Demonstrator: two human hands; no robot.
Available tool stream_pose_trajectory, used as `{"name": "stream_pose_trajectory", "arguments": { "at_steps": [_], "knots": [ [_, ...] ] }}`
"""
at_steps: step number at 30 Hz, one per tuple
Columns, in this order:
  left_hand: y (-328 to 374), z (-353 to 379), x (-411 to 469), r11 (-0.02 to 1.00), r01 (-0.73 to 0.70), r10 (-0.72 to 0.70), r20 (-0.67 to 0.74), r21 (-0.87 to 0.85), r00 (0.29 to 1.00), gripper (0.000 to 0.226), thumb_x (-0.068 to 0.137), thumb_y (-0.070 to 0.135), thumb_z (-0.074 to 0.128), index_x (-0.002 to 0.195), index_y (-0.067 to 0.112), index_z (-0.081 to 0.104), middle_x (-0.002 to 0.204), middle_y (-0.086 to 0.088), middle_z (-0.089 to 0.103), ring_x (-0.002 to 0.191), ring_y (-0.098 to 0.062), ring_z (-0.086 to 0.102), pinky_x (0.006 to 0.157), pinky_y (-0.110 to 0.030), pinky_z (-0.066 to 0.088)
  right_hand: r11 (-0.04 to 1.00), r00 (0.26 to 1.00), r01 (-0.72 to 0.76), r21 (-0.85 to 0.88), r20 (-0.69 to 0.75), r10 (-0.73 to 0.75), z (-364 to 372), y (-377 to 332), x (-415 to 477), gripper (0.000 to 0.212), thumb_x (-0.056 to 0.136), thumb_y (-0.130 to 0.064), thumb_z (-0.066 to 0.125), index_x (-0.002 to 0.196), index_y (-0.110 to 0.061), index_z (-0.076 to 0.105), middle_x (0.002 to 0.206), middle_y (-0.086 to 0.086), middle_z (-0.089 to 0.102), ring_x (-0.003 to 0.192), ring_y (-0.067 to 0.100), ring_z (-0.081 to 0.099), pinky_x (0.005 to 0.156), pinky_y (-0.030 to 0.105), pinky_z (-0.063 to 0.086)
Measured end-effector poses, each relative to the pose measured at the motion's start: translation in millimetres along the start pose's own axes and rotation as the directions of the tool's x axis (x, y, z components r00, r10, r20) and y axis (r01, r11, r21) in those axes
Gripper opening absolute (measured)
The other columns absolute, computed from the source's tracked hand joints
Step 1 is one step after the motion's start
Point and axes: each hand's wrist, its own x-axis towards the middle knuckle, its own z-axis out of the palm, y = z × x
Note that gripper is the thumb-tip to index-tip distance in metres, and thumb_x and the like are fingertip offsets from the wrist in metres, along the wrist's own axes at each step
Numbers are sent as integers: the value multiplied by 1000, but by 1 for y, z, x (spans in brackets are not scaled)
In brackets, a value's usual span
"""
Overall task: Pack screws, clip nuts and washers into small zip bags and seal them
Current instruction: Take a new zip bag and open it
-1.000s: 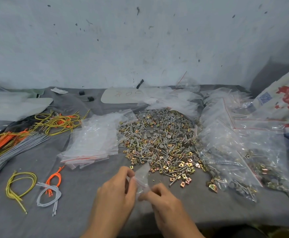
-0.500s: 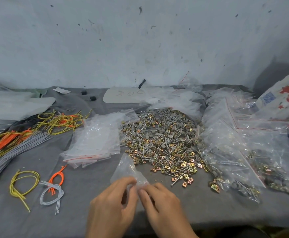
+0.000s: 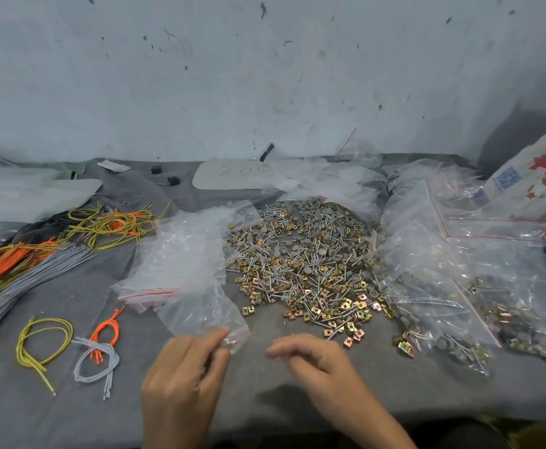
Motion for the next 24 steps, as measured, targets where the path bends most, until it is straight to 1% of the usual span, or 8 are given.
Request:
{"name": "stream_pose_trajectory", "arguments": {
  "at_steps": [1, 4, 7, 9, 12, 17, 21, 24],
  "knots": [
    [-4, 3, -4, 1000, 1, -1, 18, 29, 1000, 23, 94, 16, 58, 89, 21, 80, 69, 2, 60, 67, -18, 53, 71, -28, 47, 996, 999, -14, -87, -40, 11, -9, 4, 3, 37, 93, 1, 62, 95, -31, 80, 95, -22, 72, 89, 0, 66, 79, 20, 51],
    [-5, 11, -16, 996, 70, -81, 200, 61, 976, 25, 90, 21, 55, 91, 24, 79, 72, 3, 63, 75, -16, 56, 67, -29, 47, 930, 991, -49, -364, -132, 0, -33, 16, 17, 29, 94, -5, 63, 106, -28, 75, 102, -21, 71, 96, -4, 63, 87, 20, 51],
    [2, 18, -22, 970, 230, -244, 428, 84, 870, 14, 83, 20, 69, 93, 25, 78, 78, 6, 67, 76, -19, 66, 60, -34, 54, 839, 989, -92, -537, -144, 17, -53, 25, 37, 23, 97, -13, 61, 111, -28, 72, 108, -14, 68, 98, 2, 60, 86, 21, 47],
    [7, 24, -22, 942, 320, -324, 514, 99, 794, 23, 81, 13, 80, 100, 26, 78, 84, 6, 69, 77, -23, 69, 63, -36, 55, 799, 991, -101, -592, -128, 31, -60, 29, 53, 20, 98, -19, 60, 112, -29, 71, 108, -13, 66, 99, 6, 60, 83, 22, 45],
    [12, 30, -20, 933, 353, -333, 554, 75, 763, 25, 88, 18, 75, 111, 27, 75, 95, 7, 71, 84, -21, 70, 71, -37, 55, 763, 998, -52, -644, -62, 16, -59, 27, 82, 20, 99, -22, 59, 114, -30, 69, 109, -11, 62, 105, 11, 58, 87, 28, 45],
    [12, 27, -22, 937, 345, -308, 587, 52, 749, 24, 91, 21, 71, 114, 27, 74, 100, 9, 72, 88, -17, 69, 74, -34, 54, 658, 994, 64, -751, 107, 26, -35, 21, 123, 26, 100, -20, 56, 121, -28, 68, 120, -2, 55, 118, 22, 50, 99, 42, 46],
    [9, 25, -24, 919, 391, -344, 576, 45, 742, 24, 89, 17, 72, 111, 28, 75, 98, 12, 71, 85, -13, 68, 73, -30, 52, 594, 987, 49, -803, 131, 97, -28, 21, 131, 31, 99, -28, 60, 130, -29, 60, 126, -2, 51, 124, 23, 47, 100, 41, 44],
    [9, 26, -25, 906, 423, -367, 564, 34, 740, 25, 88, 15, 73, 109, 27, 76, 99, 13, 72, 86, -11, 68, 74, -29, 52, 517, 986, 98, -850, 154, 66, -25, 24, 126, 32, 98, -30, 62, 128, -22, 58, 128, 2, 50, 123, 25, 45, 98, 41, 44]
  ]
}}
